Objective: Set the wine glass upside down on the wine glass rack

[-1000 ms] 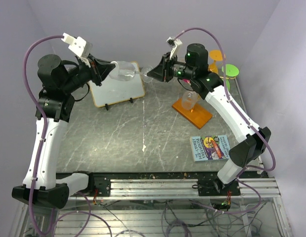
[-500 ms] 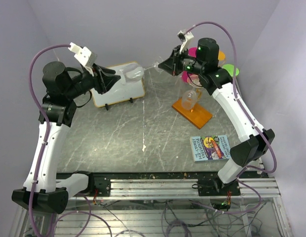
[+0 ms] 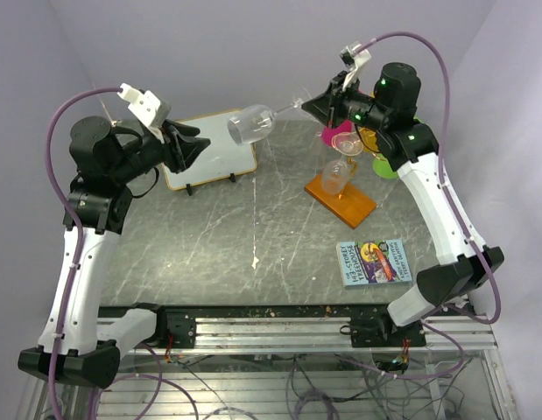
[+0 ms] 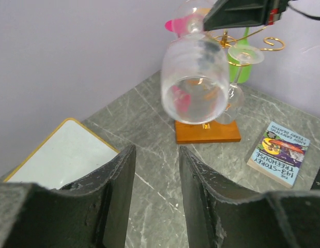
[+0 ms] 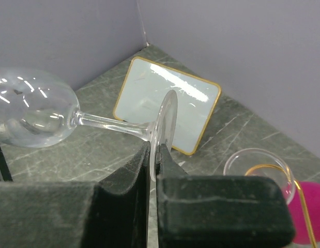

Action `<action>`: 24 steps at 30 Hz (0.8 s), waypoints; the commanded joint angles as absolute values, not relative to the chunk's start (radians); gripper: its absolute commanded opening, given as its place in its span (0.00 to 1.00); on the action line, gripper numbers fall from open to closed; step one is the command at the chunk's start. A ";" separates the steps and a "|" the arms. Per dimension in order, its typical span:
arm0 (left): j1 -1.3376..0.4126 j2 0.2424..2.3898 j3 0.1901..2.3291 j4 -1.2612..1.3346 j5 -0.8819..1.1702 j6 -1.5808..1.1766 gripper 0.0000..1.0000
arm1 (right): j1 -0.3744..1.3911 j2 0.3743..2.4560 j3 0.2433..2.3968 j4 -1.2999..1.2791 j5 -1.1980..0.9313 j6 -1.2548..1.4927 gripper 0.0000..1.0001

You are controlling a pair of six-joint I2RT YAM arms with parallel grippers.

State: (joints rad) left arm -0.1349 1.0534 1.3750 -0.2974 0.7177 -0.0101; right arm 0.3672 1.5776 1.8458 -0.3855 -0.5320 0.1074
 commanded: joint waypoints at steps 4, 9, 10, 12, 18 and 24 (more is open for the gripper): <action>-0.138 1.007 1.396 -0.364 0.595 0.031 0.54 | 0.342 1.469 1.905 -0.449 -0.551 -0.107 0.00; -0.134 0.980 1.391 -0.408 0.520 0.050 0.64 | 0.300 1.425 1.925 -0.494 -0.576 -0.182 0.00; -0.132 0.975 1.389 -0.415 0.491 0.045 0.68 | 0.294 1.419 1.927 -0.499 -0.587 -0.195 0.00; -0.124 0.972 1.387 -0.429 0.424 0.032 0.75 | 0.285 1.411 1.927 -0.510 -0.606 -0.208 0.00; -0.115 1.015 1.448 -0.559 0.280 0.051 0.94 | 0.281 1.403 1.924 -0.544 -0.682 -0.249 0.00; -0.114 1.017 1.440 -0.592 0.261 0.091 0.96 | 0.281 1.410 1.946 -0.626 -0.767 -0.347 0.00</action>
State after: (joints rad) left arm -0.1192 1.0313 1.4284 -0.5491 0.3084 0.0536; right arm 0.2836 1.4128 1.9026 -0.5793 -0.6888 -0.2718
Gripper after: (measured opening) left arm 0.957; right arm 0.023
